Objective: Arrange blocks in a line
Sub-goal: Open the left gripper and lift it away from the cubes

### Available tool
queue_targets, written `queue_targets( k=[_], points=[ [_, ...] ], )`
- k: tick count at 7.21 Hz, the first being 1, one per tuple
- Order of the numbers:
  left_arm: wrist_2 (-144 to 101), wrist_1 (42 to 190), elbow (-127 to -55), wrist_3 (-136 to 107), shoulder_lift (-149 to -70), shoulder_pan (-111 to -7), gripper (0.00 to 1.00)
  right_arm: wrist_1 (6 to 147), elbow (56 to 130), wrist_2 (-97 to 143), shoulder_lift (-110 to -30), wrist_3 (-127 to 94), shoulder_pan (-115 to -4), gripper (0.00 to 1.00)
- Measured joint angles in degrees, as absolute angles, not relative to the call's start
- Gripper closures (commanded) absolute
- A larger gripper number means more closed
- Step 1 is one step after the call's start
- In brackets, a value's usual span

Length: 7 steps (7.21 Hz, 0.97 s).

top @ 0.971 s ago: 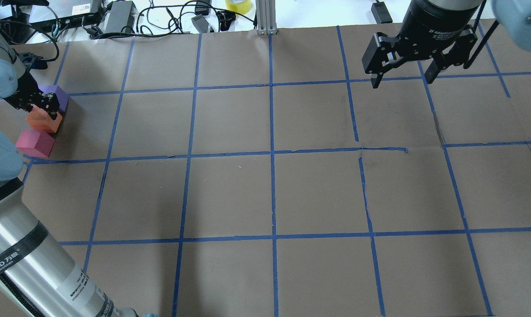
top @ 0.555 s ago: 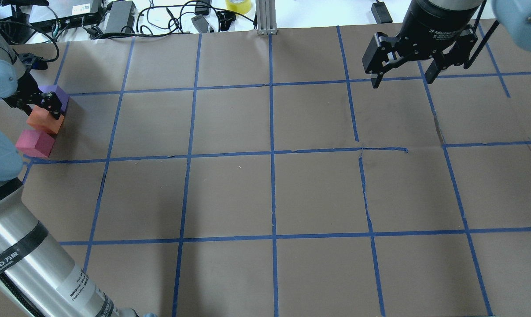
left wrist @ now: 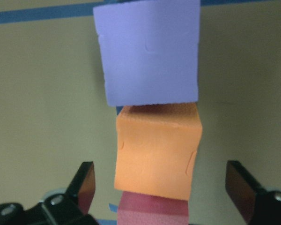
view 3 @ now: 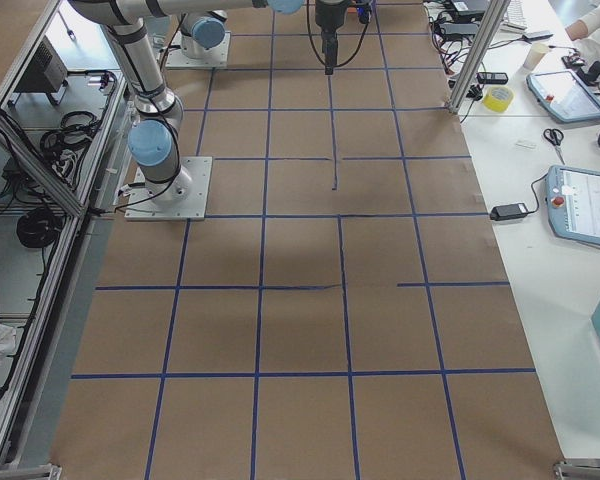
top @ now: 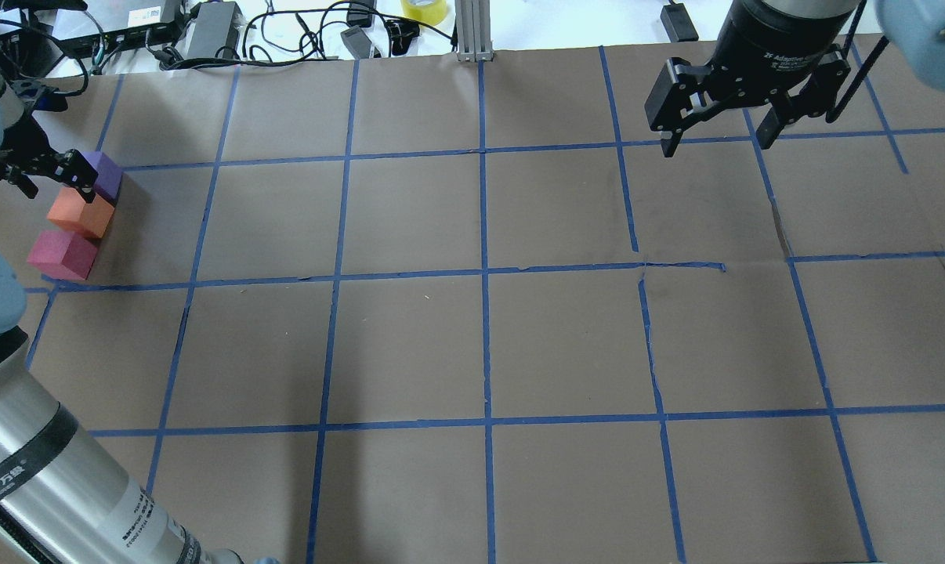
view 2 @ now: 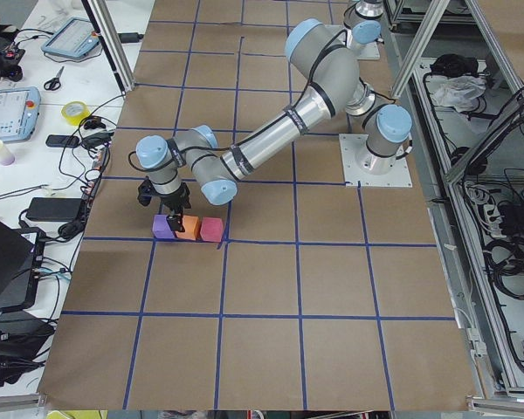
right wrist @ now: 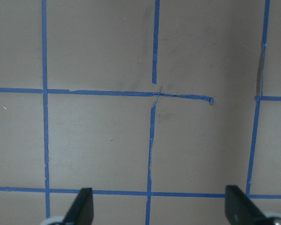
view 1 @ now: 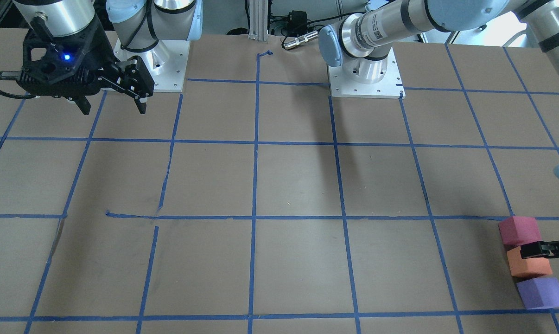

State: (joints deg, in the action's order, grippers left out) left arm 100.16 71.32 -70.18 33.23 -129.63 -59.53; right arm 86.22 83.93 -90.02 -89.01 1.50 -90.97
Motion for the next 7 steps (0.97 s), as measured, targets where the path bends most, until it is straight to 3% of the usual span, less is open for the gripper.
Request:
queue_targets(
  k=[7],
  points=[
    [90.8, 91.6, -76.1, 17.8, -105.9, -69.2, 0.0, 86.2, 83.9, -90.1, -89.0, 1.5, -91.0, 0.0]
  ],
)
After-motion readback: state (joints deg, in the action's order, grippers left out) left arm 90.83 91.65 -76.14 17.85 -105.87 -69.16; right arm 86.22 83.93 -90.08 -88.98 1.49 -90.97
